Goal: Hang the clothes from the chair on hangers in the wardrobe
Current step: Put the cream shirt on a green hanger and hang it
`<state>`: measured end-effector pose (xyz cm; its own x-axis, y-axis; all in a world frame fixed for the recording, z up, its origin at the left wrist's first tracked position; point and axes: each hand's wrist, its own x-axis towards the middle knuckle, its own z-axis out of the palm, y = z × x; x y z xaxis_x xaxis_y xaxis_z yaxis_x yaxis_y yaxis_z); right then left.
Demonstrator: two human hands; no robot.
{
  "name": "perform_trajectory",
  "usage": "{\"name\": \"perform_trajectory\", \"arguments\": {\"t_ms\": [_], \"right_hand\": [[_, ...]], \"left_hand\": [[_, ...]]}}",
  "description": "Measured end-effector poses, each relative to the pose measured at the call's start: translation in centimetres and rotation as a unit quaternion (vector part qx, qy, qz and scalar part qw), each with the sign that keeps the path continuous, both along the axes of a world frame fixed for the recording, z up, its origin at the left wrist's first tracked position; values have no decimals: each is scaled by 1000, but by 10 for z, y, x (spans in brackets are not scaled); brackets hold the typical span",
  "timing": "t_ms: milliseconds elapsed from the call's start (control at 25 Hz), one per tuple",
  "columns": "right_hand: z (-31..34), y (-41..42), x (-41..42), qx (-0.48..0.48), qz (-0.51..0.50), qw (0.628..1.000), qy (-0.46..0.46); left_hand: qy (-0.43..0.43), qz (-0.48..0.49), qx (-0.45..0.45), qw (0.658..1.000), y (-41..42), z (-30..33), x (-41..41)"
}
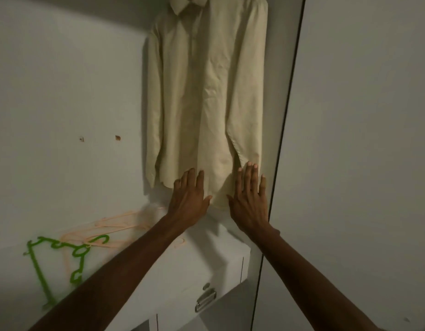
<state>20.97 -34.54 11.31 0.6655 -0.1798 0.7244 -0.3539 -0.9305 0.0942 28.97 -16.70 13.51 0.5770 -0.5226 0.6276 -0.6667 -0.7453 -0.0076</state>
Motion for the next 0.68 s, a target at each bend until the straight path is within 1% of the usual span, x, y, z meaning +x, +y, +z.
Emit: {"name": "perform_trajectory", "arguments": {"t_ms": [120, 320, 480, 680], "right_hand": [[-37, -2, -34, 34, -26, 999, 32], [-81, -25, -115, 73, -80, 994, 30], [-115, -54, -191, 98, -142, 984, 39], [-152, -98, -307, 128, -220, 966, 49]], "left_hand": [[34, -39, 8, 999, -24, -29, -31], [49, -119, -18, 992, -75, -55, -93], [92, -208, -37, 973, -126, -89, -155], [89, -311, -21, 946, -198, -125, -255]]}}
